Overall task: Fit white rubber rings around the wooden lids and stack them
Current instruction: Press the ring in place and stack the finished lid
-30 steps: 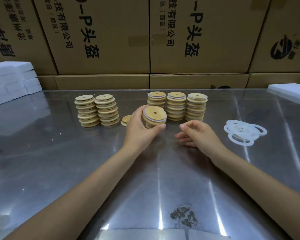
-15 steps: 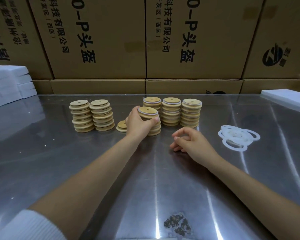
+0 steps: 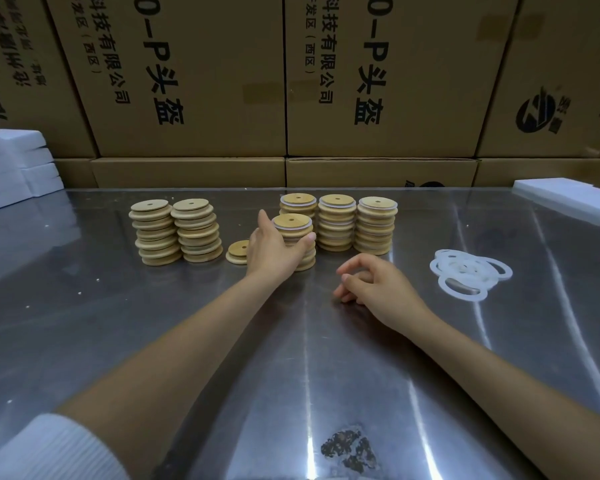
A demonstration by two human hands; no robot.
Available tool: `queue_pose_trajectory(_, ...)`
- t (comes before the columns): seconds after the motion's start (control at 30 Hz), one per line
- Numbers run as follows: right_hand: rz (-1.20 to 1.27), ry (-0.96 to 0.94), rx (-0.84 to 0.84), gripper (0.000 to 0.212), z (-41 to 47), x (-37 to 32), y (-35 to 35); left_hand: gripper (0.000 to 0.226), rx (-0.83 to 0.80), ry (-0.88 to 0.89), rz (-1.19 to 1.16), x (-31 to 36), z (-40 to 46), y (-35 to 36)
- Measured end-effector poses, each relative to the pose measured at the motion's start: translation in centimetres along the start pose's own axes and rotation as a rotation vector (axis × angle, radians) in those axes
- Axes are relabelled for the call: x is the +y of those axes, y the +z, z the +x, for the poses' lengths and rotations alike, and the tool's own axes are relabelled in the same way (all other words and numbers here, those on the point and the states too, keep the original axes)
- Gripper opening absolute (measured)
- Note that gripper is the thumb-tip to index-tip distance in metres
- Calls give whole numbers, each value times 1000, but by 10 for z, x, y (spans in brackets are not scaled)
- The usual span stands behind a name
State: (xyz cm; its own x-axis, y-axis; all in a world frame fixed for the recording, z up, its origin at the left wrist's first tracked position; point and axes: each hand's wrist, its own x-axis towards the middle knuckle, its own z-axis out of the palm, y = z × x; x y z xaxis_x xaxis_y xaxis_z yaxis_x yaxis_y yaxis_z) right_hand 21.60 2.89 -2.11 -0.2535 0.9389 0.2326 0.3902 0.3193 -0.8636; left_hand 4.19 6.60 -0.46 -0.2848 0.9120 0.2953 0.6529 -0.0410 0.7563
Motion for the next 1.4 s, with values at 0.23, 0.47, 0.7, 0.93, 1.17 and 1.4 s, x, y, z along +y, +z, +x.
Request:
queue_pose_trajectory(0.23,-590,-48,257,13,-2,4,-12,126,-63,40,309,-30,-12,-19)
queue_pose_trajectory(0.47,-989,60,377,28,5,17,-33,80,-97,97,635,-40,-17,-31)
queue_pose_trajectory(0.7,-899,387,242,49,4,18,-35,45,31,264,648,-39,-43,-41)
queue_pose_trajectory(0.93,-905,263,244,34,4,17,-32,27,2,394,479,-17,-68,-41)
queue_pose_trajectory(1.17,-852,177,295,26,7,22,-34,24,-156,484,324,13,-78,-10)
queue_pose_trajectory(1.4,-687,43,318,40,13,27,-36,20,-237,529,138,4,-76,2)
